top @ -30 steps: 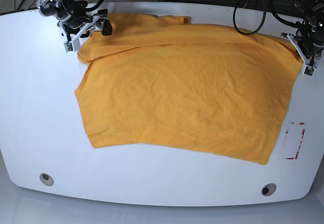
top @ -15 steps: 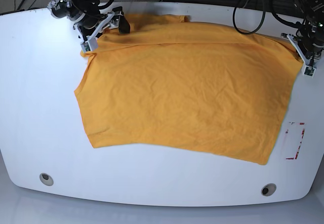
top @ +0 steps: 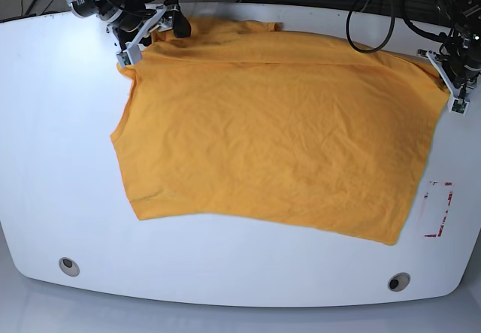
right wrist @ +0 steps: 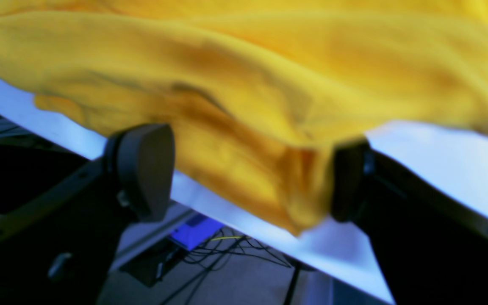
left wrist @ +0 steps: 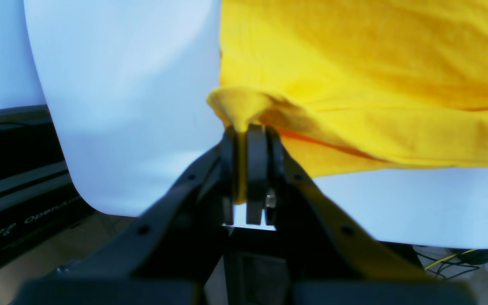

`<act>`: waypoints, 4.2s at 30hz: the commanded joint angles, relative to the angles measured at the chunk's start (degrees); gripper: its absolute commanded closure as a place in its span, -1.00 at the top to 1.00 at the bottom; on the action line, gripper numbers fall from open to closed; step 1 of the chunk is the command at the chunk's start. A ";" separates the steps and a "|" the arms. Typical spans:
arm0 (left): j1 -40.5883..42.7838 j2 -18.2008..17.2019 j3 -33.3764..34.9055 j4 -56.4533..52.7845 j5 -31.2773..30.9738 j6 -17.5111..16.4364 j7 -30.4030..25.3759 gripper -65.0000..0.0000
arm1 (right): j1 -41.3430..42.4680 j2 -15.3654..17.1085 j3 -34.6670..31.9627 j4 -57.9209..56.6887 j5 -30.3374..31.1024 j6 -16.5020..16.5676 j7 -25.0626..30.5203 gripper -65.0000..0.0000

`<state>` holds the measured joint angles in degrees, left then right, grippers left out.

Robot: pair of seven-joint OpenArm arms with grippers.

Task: Layout the t-shirt on the table in an organized manner, then fold the t-shirt properly
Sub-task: 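Pull the grasped shirt edge outward with the right gripper to smooth it, then lift the shirt edge with both grippers and fold it over the shirt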

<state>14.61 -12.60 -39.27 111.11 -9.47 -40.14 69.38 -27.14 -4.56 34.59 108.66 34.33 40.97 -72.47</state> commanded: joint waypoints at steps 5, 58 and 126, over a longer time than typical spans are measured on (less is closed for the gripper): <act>-0.15 -0.89 -0.25 0.85 0.02 0.14 -0.59 -1.00 | -1.22 0.47 0.36 -0.31 -4.74 -0.97 -4.24 -0.30; 2.40 -2.30 -1.04 1.37 -0.33 0.14 -0.68 -1.00 | -8.51 3.11 8.53 7.34 8.09 -0.97 -4.32 -1.00; -29.95 -2.39 8.19 -33.44 5.39 0.14 -13.69 -1.00 | 13.29 5.22 8.71 -1.80 8.09 -0.97 -4.06 -1.00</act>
<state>-14.35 -13.76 -30.92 77.45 -4.54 -39.99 57.25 -14.20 0.21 43.13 106.87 41.71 39.92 -77.56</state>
